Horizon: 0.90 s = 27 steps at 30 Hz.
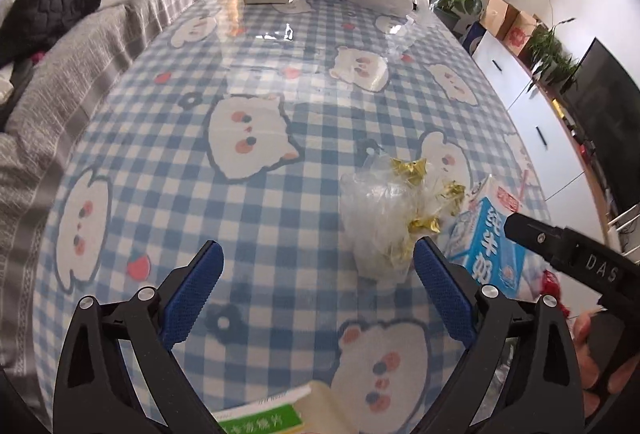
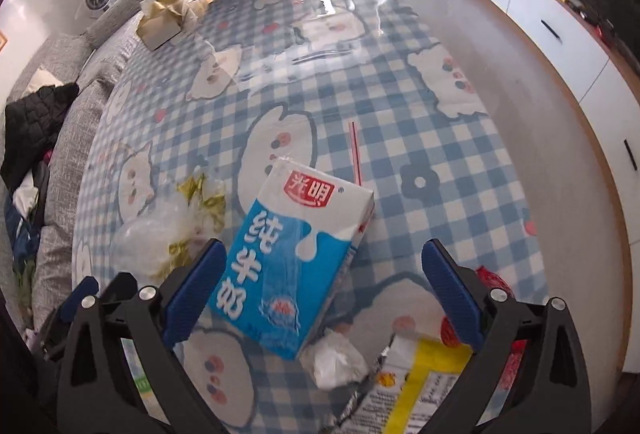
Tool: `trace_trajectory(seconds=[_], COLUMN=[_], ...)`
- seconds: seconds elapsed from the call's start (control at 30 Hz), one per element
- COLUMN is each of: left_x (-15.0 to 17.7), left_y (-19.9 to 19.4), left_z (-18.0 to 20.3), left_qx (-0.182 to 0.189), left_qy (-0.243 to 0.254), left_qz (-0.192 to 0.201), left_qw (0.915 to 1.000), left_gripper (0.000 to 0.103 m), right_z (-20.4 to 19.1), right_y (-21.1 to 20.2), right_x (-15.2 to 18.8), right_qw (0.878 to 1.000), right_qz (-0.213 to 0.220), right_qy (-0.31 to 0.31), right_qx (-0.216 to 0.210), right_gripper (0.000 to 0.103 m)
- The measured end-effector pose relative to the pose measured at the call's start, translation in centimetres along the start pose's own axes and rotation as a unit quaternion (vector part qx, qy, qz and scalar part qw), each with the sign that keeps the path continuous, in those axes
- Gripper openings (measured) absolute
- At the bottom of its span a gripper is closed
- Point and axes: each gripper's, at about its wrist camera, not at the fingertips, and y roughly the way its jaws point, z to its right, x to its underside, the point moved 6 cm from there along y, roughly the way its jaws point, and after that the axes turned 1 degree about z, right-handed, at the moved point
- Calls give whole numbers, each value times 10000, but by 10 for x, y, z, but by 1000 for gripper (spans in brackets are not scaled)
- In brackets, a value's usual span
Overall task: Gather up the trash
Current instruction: 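Reach the left tool to the clear wrapper bag while the right tool approaches the milk carton, then close the left tool on the clear wrapper bag while the right tool grips the milk carton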
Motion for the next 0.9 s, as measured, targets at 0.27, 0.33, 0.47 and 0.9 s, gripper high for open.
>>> trace_trajectory(seconds=[0.27,0.33,0.47,0.9], left_x=[-4,-6,-8,-12], left_y=[17,20,24,43], left_z=[14,17,23,41], left_qx=[-46,-75,-27,63], left_qy=[131,183,282,475], left_qz=[-57,-52,-29,-74], left_qw=[9999,9998,9996,9988], left_gripper=[93,93,91,83], right_z=[-1,-2,-3,-3], right_y=[12,15,20,37], right_x=[-10,-12,-15,-18], right_qw=[9999,9999,9997,9990], right_qz=[-5,-34,-137,-365], right_qy=[120,99,179,270], right_qx=[42,62,12,44], right_gripper=[94,94,94,93])
